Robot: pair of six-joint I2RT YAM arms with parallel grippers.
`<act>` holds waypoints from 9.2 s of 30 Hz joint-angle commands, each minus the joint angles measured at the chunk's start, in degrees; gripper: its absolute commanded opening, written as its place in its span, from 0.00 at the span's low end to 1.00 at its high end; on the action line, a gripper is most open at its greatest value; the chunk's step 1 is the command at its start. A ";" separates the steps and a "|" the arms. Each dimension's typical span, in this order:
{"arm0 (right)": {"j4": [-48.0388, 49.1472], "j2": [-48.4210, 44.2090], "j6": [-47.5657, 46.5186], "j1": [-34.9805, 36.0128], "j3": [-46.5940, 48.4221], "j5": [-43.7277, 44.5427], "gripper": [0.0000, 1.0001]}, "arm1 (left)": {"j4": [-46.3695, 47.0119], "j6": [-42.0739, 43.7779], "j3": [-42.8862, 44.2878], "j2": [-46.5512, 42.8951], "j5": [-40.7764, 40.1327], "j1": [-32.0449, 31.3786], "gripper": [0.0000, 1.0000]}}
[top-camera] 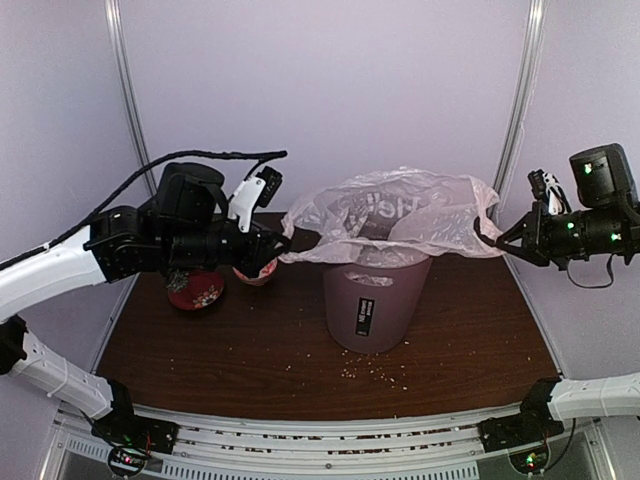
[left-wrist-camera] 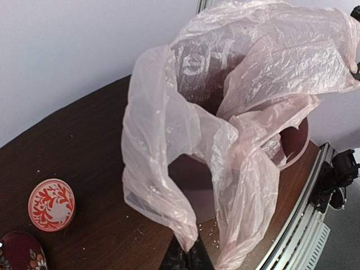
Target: Put the trash bags into the trash bin
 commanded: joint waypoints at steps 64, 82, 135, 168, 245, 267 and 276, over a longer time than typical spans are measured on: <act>1.39 -5.93 -0.57 -5.76 -14.69 -4.57 0.57 | 5.18 9.86 -13.85 -10.09 -3.05 2.03 0.82; 16.79 1.66 -19.78 -5.57 -14.91 -8.60 0.67 | 12.05 12.42 0.97 10.15 -0.79 5.09 0.67; 21.65 14.15 -23.67 -2.62 -4.01 7.74 0.00 | 12.99 14.70 20.42 26.17 -3.95 9.21 0.00; 40.44 23.04 -18.27 -12.69 -13.18 -26.38 0.00 | 22.65 4.91 10.97 23.22 22.97 12.91 0.00; 37.55 10.78 -11.01 -13.66 -42.41 -28.17 0.57 | 25.06 -15.98 -22.29 14.66 33.82 17.06 0.61; 22.97 1.47 -12.12 -14.08 -32.71 -16.16 0.47 | 20.16 -10.03 -22.88 9.29 24.92 16.99 0.56; 20.26 0.22 -12.87 -14.10 -26.22 -15.77 0.52 | 19.23 -9.07 -21.94 6.69 24.38 17.05 0.56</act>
